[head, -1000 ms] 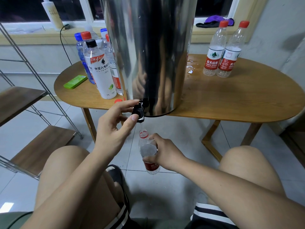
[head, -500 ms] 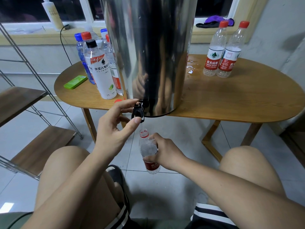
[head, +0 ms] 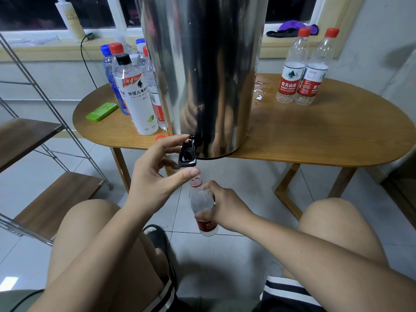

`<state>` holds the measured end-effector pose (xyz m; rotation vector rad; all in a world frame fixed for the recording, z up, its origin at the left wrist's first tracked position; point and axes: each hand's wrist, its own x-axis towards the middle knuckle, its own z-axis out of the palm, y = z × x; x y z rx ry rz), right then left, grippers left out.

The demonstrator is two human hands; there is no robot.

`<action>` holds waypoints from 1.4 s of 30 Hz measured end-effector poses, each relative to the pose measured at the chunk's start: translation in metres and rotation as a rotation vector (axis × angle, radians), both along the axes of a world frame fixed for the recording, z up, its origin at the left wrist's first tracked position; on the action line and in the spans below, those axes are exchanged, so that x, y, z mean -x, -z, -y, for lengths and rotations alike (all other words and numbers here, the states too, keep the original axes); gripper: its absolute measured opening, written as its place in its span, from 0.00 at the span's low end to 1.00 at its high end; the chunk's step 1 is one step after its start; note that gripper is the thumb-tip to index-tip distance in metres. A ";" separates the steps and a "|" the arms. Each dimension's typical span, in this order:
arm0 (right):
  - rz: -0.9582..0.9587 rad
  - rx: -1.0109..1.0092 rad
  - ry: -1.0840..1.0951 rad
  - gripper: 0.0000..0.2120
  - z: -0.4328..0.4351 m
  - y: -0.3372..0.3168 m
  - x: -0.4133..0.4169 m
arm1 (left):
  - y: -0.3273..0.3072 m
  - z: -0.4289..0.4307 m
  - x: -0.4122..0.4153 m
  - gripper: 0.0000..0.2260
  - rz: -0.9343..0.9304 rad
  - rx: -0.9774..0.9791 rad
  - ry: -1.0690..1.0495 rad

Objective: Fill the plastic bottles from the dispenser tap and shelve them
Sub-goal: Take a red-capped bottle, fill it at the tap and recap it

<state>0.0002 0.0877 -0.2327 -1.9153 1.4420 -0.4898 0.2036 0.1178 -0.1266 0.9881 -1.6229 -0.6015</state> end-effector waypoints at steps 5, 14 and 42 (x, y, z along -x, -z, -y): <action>-0.002 -0.013 -0.005 0.35 -0.001 -0.001 -0.001 | -0.001 -0.001 -0.001 0.27 0.016 0.015 0.001; -0.005 -0.018 -0.006 0.35 -0.002 -0.003 -0.001 | -0.003 -0.001 0.000 0.26 0.015 0.030 -0.006; -0.026 -0.026 -0.012 0.37 -0.005 -0.010 0.000 | -0.016 -0.001 -0.004 0.15 0.485 0.521 -0.200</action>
